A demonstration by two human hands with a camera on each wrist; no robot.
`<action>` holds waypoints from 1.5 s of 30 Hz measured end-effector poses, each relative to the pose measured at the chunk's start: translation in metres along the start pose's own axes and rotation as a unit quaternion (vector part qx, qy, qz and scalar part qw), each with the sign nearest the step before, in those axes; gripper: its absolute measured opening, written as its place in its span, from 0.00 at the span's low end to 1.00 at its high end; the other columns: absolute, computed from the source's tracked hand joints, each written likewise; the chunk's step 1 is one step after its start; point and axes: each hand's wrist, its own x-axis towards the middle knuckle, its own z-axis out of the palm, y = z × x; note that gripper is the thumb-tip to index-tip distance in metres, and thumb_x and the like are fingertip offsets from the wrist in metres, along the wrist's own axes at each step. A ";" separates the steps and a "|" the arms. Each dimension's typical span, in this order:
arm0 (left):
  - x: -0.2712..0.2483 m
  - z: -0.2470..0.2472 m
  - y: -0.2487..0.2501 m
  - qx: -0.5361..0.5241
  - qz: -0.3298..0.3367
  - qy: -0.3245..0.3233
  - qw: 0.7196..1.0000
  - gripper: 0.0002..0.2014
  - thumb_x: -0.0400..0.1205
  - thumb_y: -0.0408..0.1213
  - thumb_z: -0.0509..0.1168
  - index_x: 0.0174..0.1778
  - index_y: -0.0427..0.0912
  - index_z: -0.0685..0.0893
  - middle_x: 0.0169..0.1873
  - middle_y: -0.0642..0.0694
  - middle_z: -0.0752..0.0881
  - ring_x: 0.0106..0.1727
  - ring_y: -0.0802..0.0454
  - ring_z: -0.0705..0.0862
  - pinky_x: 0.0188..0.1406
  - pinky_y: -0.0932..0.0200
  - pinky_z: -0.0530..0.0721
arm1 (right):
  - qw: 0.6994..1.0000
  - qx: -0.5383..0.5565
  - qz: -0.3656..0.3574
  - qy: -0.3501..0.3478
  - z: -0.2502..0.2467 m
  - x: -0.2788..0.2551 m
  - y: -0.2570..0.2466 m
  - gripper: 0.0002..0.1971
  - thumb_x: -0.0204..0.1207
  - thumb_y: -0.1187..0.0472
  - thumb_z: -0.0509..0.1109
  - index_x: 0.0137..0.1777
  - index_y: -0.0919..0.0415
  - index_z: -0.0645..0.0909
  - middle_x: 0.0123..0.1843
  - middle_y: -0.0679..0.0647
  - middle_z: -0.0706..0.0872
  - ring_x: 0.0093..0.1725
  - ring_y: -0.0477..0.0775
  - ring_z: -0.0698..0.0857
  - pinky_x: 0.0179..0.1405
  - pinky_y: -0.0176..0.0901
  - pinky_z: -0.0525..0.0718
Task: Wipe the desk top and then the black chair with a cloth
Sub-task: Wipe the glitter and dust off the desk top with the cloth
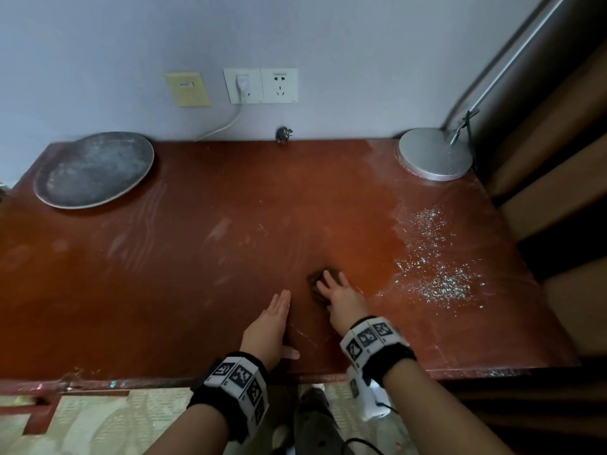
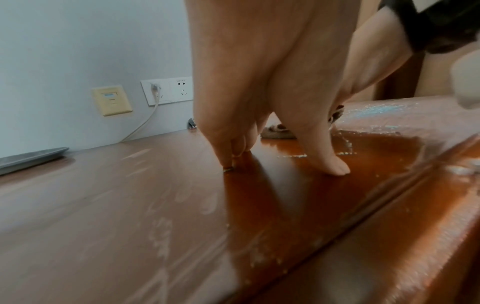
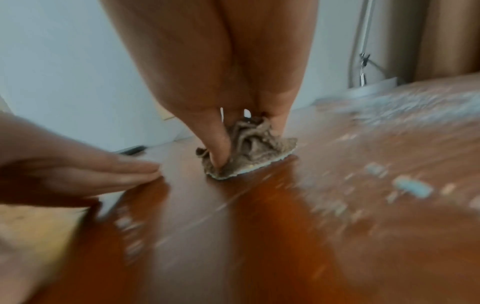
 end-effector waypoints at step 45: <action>-0.011 0.018 0.023 0.107 0.082 -0.038 0.990 0.51 0.76 0.43 0.72 0.83 0.44 0.40 0.82 0.51 0.34 0.83 0.55 0.38 0.80 0.55 0.58 | 0.985 0.010 0.019 0.173 0.039 -0.067 0.053 0.28 0.73 0.61 0.74 0.74 0.51 0.74 0.80 0.47 0.66 0.80 0.52 0.60 0.68 0.48 0.78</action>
